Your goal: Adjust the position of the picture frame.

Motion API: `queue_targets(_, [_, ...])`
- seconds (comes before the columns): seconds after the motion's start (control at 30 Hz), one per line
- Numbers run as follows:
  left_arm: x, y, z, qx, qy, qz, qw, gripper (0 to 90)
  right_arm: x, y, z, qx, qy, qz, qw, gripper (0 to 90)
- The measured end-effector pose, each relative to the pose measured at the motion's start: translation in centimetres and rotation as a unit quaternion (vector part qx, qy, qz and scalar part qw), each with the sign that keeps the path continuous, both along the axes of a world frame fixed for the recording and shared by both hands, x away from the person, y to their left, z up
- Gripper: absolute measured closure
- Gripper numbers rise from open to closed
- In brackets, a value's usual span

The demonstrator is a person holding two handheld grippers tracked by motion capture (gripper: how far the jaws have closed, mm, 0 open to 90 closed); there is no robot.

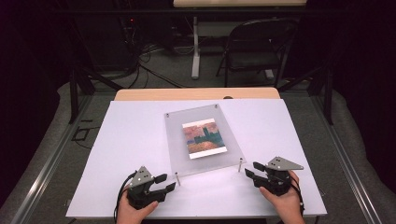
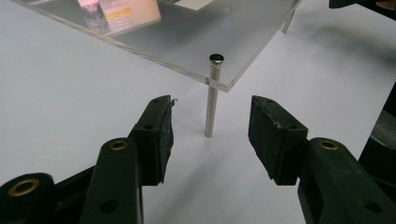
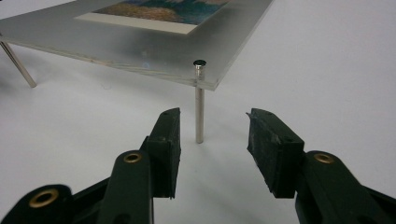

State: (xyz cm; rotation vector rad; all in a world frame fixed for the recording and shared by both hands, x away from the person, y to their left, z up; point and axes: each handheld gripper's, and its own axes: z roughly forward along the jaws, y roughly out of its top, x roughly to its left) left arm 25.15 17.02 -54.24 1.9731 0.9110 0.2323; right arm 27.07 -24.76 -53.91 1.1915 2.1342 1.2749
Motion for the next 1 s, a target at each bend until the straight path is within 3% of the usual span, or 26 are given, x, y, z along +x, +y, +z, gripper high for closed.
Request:
queue_targets(0.23, [0.2, -1.3, -0.7, 0.006, 0.015, -0.010, 0.9998, 57.7, 0.0, 0.0, 0.0, -0.002, 0.000, 0.001, 1.0000, 53.8])
queue_targets(0.3, [0.3, -1.8, -1.0, 0.023, 0.016, -0.009, 0.9996, 58.3, 0.0, 0.0, 0.0, 0.000, 0.000, 0.000, 1.0000, 53.8])
queue_targets(0.4, [0.6, -2.2, -1.2, 0.013, 0.019, 0.000, 0.9997, 61.5, 0.0, 0.0, 0.0, 0.002, 0.000, -0.001, 1.0000, 53.9])
queue_targets(0.7, [0.8, -2.8, -1.3, 0.013, 0.007, 0.016, 0.9998, 73.3, 0.0, 0.2, 0.1, -0.001, -0.003, -0.001, 1.0000, 54.9])
queue_targets(1.0, [1.0, -2.6, -1.5, 0.002, 0.014, 0.033, 0.9994, 83.7, 0.3, 0.9, 0.1, -0.001, 0.003, 0.001, 1.0000, 55.7])
